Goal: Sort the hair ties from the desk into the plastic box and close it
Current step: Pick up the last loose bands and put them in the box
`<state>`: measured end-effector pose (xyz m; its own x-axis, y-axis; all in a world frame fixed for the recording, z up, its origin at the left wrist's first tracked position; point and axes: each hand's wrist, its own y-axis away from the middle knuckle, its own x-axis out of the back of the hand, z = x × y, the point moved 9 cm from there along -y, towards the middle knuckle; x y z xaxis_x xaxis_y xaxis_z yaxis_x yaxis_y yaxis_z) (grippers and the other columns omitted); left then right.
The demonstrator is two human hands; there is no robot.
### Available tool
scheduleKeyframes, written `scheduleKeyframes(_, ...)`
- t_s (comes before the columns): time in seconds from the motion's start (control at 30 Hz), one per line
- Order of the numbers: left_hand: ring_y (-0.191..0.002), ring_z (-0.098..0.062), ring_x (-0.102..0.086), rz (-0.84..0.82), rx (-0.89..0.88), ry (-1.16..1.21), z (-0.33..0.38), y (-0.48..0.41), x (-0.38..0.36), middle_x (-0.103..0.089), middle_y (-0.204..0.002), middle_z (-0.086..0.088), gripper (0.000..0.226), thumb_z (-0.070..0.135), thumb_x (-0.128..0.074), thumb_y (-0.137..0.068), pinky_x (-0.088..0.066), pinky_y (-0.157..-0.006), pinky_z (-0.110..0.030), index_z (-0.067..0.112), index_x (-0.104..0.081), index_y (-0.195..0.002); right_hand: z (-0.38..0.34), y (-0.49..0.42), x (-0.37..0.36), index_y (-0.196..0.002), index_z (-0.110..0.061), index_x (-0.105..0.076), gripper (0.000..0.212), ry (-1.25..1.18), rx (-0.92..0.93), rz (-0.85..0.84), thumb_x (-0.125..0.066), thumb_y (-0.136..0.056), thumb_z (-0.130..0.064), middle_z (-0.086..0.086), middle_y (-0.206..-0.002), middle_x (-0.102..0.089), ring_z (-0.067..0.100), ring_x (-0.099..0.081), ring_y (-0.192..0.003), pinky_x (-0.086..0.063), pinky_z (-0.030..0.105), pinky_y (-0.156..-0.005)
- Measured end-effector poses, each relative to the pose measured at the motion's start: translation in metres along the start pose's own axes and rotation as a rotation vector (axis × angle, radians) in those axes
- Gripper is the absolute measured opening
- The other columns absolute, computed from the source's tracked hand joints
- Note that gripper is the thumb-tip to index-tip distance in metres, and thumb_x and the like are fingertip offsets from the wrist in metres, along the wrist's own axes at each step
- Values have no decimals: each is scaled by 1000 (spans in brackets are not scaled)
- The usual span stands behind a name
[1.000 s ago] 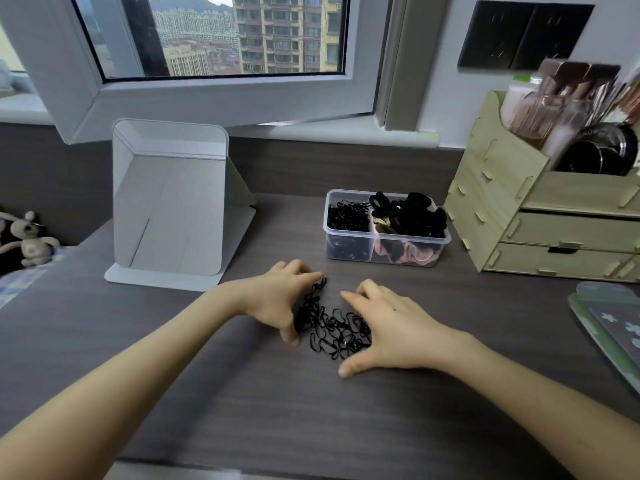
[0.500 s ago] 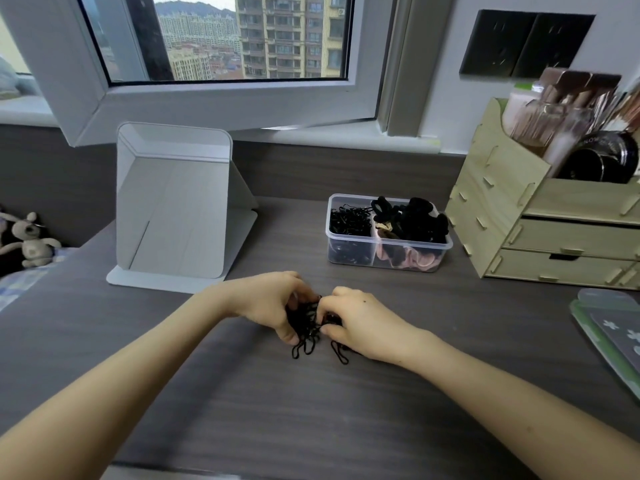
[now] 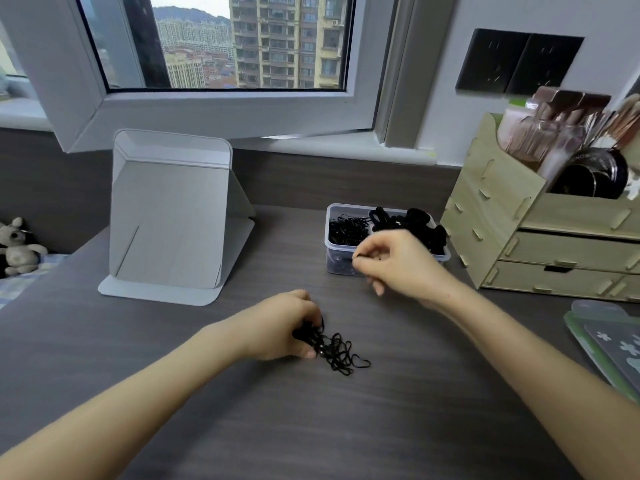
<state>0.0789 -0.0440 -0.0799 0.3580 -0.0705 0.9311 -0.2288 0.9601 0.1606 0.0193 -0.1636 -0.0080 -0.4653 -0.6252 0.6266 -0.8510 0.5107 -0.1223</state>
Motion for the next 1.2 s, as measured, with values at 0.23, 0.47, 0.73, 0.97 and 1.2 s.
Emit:
scheduleKeyframes(0.23, -101, -20, -55, 67, 10, -52, 4, -3, -1, -51, -113, 0, 29, 27, -62, -85, -44, -83, -28, 20, -59, -112, -3, -81, 28, -78, -8, -64, 10, 245, -90, 129, -56, -83, -4, 3, -55, -58, 11, -56, -38, -39, 16, -34)
scheduleKeyframes(0.47, -104, -20, -54, 138, 5, -61, 5, -4, 0, -55, -115, -3, 23, 20, -52, -89, -38, -81, -21, 18, -61, -110, 5, -103, 13, -93, -2, -65, 24, 389, -201, -102, -53, -91, -22, 15, -82, -69, 28, -71, -66, -60, 37, -73)
scheduleKeyframes(0.73, -86, -21, -64, 186, 76, 57, -3, -4, 6, -69, -95, -7, 22, 11, -54, -79, -49, -75, -24, 13, -68, -96, -18, -58, 34, -99, -3, -65, 25, 259, -89, -47, -48, -94, -21, 18, -81, -70, 34, -71, -67, -61, 43, -65)
scheduleKeyframes(0.97, -48, -2, -62, 255, 188, 319, -24, -1, 35, -69, -65, 4, 14, 4, -62, -78, -51, -57, -10, 17, -67, -75, 30, 55, -59, -146, -25, -26, 96, 650, 51, -602, -72, -68, -56, -5, -132, -37, 12, -45, -116, -39, 24, -94)
scheduleKeyframes(1.2, -49, -3, -60, 384, 216, 489, -28, -1, 69, -66, -60, -1, 5, 3, -67, -79, -51, -56, -14, 4, -70, -75, 23, 39, -88, -144, -26, -32, 81, 444, 142, -496, -72, -75, -46, -5, -127, -36, 9, -39, -100, -34, 23, -88)
